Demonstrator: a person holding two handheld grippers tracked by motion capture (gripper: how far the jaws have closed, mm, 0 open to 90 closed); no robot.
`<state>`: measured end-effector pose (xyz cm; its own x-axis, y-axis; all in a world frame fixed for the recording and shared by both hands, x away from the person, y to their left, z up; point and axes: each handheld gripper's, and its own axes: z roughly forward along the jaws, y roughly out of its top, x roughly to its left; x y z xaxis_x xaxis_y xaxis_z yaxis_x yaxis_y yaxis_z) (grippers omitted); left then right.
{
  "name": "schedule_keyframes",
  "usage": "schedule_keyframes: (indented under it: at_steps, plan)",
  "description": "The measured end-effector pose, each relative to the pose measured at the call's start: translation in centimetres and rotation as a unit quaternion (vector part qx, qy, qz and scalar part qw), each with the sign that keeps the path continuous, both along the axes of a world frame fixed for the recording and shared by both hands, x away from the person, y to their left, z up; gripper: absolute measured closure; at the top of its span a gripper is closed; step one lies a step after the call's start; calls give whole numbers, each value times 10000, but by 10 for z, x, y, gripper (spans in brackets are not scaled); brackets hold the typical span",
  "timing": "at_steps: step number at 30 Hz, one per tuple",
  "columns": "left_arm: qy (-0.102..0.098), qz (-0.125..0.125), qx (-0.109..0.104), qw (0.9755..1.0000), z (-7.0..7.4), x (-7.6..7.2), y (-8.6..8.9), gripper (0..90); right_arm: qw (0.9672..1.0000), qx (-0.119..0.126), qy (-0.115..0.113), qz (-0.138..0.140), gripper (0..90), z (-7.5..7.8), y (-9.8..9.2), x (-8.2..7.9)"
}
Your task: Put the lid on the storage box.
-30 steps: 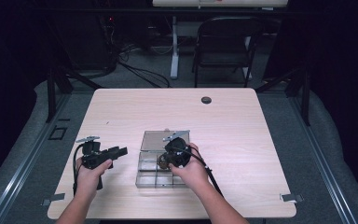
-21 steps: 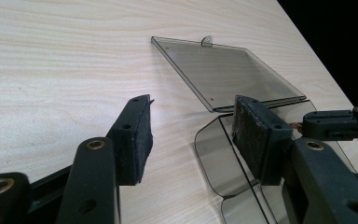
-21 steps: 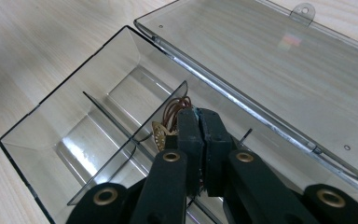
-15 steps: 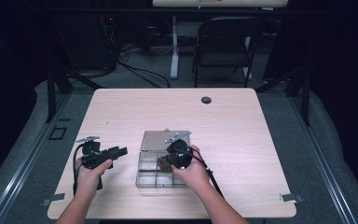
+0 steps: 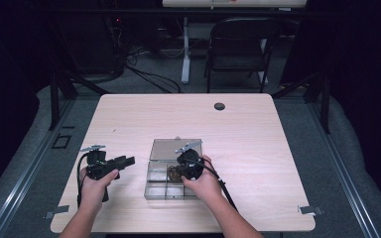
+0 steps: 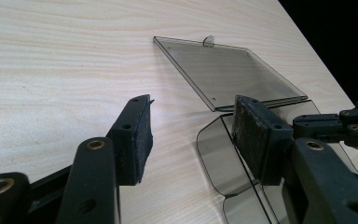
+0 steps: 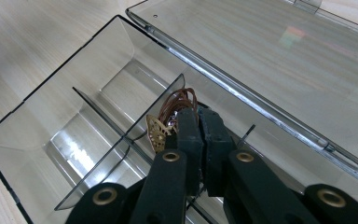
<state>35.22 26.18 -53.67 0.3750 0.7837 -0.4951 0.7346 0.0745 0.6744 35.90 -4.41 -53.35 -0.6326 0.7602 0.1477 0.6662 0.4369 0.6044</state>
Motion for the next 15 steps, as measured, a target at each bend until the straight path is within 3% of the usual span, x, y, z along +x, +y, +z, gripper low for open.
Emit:
schedule_keyframes:
  at_steps: [5, 15]
  plan:
    - [-9, 8, 15, 10000, 0, 0, 1, 476, 10000, 44, 31, -2, 841, 1, -1, 1]
    - [12, 11, 14, 10000, -1, -1, 1, 477, 9995, 303, -21, -85, 662, 10, -7, 1]
